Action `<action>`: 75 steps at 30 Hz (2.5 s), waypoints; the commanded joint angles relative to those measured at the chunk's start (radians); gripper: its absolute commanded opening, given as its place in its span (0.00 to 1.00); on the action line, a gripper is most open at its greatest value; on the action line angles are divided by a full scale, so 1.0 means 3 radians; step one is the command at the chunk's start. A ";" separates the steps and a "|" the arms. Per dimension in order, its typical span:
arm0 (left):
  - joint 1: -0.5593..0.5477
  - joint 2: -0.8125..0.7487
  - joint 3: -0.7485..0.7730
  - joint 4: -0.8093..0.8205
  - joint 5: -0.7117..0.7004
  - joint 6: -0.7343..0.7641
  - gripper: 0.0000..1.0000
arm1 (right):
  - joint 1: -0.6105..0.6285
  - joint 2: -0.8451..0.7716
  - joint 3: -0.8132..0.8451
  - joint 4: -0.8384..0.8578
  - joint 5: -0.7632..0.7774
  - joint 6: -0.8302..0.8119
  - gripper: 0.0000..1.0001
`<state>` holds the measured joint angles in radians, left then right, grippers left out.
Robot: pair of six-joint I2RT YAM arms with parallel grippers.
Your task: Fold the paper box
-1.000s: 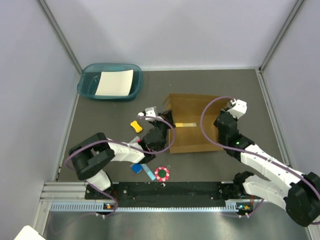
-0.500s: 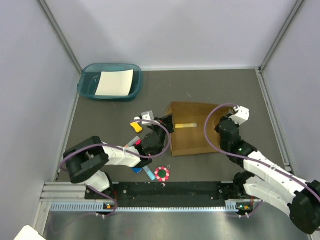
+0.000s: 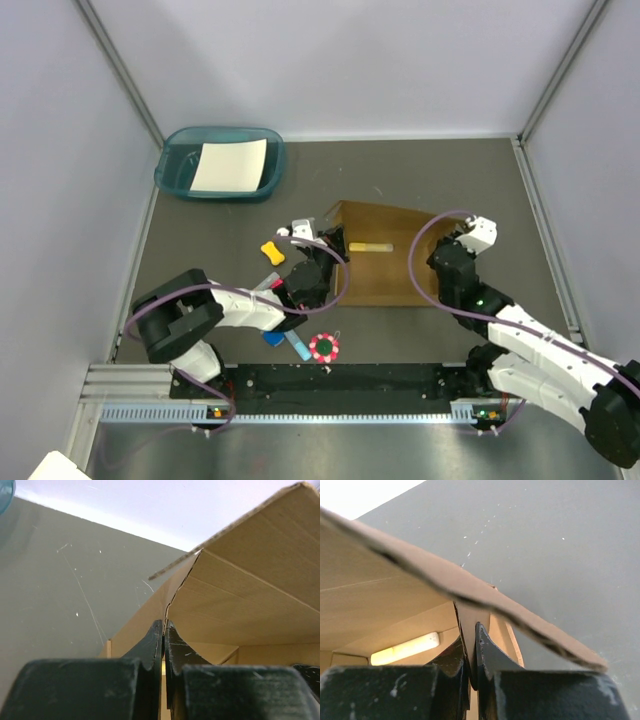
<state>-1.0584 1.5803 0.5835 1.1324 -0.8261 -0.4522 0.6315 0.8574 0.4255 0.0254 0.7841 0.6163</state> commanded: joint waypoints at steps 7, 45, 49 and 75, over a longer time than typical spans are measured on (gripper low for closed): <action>0.0501 0.0101 0.0264 -0.0129 0.0850 0.0413 0.02 | 0.0329 0.0322 -0.0007 -0.0509 -0.0067 0.0528 0.00; 0.1094 0.0357 0.0658 -0.0748 0.1941 -0.0573 0.00 | 0.0334 0.0665 0.0187 -0.0330 -0.0047 0.0467 0.00; 0.1109 0.0265 0.0668 -0.0839 0.1904 -0.0604 0.00 | 0.0329 0.0691 0.0172 -0.0325 -0.0037 0.0461 0.00; 0.0925 0.0383 -0.0109 -0.0343 0.1373 0.0290 0.00 | 0.0334 -0.0413 0.0172 -0.0923 -0.0435 -0.0013 0.57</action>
<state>-0.7612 1.6833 0.5774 1.1221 -0.3645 -0.4297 0.7185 0.8318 0.4522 -0.1986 0.7208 0.6739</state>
